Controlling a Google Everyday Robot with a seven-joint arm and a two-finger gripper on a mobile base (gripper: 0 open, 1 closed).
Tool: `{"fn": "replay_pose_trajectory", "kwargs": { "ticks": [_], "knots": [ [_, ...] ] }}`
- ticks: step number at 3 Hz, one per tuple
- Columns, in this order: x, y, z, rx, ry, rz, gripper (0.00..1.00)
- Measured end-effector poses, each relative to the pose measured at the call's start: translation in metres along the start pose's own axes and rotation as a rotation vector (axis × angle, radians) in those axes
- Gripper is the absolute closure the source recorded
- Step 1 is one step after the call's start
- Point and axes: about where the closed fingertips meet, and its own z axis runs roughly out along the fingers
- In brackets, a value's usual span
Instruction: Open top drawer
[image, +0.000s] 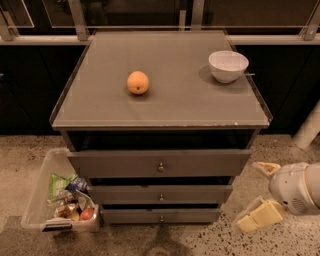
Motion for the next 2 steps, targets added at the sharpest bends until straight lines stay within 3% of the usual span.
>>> {"fn": "replay_pose_trajectory", "kwargs": {
  "ticks": [2],
  "knots": [
    [-0.025, -0.025, 0.054, -0.112, -0.098, -0.050, 0.00]
  ]
}}
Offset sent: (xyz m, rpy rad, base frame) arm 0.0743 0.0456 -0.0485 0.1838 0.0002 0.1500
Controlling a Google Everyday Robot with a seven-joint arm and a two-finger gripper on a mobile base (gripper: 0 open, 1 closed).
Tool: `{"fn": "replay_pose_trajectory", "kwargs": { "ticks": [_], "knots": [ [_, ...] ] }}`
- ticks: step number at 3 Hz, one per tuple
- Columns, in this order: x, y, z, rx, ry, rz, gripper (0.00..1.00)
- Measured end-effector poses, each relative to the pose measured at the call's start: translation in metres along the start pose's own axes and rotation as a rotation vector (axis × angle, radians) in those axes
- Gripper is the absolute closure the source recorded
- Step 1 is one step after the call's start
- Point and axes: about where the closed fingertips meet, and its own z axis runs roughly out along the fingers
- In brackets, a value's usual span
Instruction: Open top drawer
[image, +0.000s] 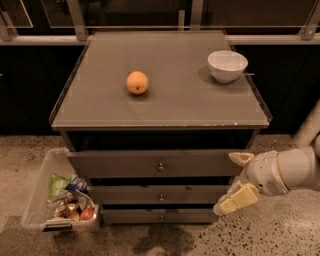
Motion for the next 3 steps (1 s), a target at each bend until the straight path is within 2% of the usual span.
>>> {"fn": "replay_pose_trajectory", "kwargs": {
  "ticks": [1, 2, 3],
  "knots": [
    [0.002, -0.001, 0.003, -0.006, -0.001, 0.003, 0.00],
    [-0.001, -0.013, 0.018, -0.026, -0.032, -0.004, 0.00],
    [-0.016, -0.034, 0.048, -0.060, -0.065, -0.057, 0.00]
  ]
}}
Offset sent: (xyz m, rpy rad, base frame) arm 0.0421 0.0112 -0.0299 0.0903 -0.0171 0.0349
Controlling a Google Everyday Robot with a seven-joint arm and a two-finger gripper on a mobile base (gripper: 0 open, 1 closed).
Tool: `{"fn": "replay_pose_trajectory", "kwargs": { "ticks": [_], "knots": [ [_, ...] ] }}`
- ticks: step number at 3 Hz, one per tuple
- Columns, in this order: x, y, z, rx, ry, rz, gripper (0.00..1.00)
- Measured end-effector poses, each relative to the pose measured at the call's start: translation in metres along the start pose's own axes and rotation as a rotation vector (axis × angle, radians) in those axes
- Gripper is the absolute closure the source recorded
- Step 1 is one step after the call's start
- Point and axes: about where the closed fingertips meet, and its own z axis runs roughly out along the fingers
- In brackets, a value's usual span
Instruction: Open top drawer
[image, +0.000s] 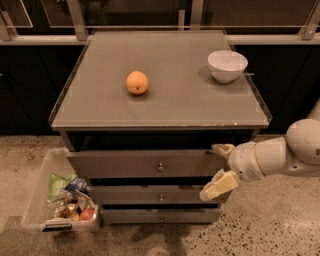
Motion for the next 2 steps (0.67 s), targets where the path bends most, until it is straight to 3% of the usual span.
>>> {"fn": "replay_pose_trajectory", "kwargs": {
  "ticks": [2],
  "knots": [
    [-0.021, -0.040, 0.044, -0.016, -0.002, -0.087, 0.00]
  ]
}}
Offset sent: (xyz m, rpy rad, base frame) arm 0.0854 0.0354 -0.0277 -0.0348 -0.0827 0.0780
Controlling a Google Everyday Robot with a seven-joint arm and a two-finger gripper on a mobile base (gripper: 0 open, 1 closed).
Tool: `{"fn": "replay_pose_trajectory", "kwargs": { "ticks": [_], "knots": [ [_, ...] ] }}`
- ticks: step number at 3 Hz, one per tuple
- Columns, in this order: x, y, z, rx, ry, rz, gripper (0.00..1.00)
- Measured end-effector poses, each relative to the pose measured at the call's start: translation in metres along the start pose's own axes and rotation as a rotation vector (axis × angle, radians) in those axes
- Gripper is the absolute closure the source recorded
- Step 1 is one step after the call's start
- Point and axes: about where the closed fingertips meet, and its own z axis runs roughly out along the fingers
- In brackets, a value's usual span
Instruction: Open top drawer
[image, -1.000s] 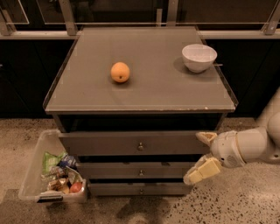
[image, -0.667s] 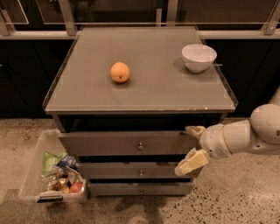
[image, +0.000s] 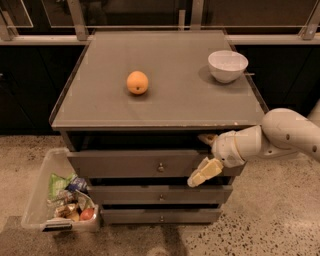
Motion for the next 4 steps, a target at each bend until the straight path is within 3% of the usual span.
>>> {"fn": "replay_pose_trajectory", "kwargs": {
  "ticks": [1, 3, 4],
  "knots": [
    [0.002, 0.004, -0.001, 0.032, 0.001, 0.012, 0.00],
    [0.026, 0.005, 0.020, 0.167, 0.089, -0.037, 0.00],
    [0.026, 0.005, 0.020, 0.167, 0.089, -0.037, 0.00]
  ]
}}
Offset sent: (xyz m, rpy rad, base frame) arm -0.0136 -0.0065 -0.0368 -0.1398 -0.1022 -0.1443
